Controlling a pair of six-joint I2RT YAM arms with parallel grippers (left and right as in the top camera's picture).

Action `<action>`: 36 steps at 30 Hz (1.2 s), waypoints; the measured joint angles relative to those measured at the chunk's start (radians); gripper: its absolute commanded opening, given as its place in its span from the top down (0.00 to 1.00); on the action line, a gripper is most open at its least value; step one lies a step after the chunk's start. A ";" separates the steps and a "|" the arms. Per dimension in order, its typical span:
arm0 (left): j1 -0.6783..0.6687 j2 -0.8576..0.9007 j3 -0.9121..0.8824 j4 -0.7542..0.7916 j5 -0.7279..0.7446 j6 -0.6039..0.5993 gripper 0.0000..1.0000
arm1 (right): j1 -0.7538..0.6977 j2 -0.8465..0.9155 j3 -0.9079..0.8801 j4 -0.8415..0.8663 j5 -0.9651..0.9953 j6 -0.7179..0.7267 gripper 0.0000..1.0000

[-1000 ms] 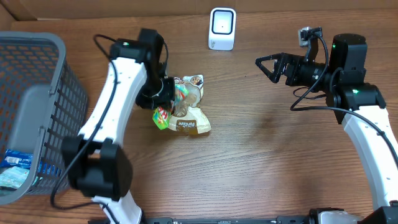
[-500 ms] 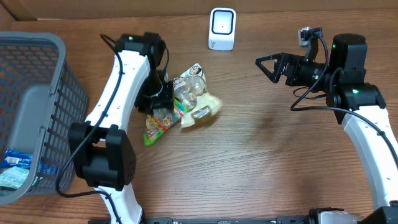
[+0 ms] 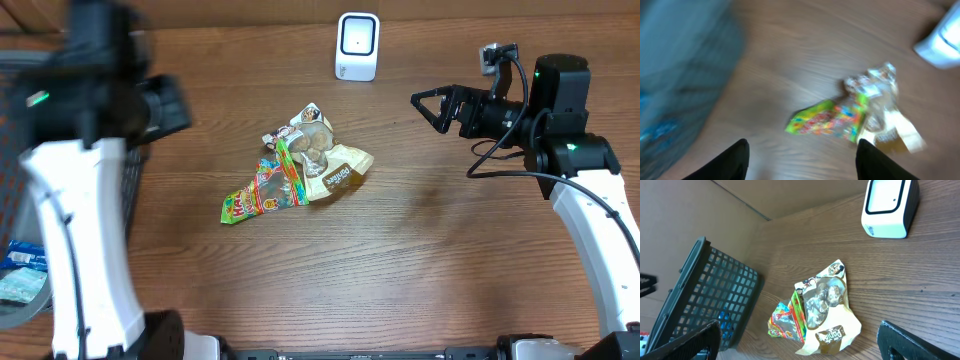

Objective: Scan the item barcode
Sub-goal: 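Lift the gummy bag out and drop it beside the mushroom bag, then reach the left gripper into the basket and grasp the blue packet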

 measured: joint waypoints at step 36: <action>0.764 -0.015 -0.880 0.661 -0.110 -0.129 0.11 | 0.000 0.000 0.000 -0.018 0.000 -0.009 0.00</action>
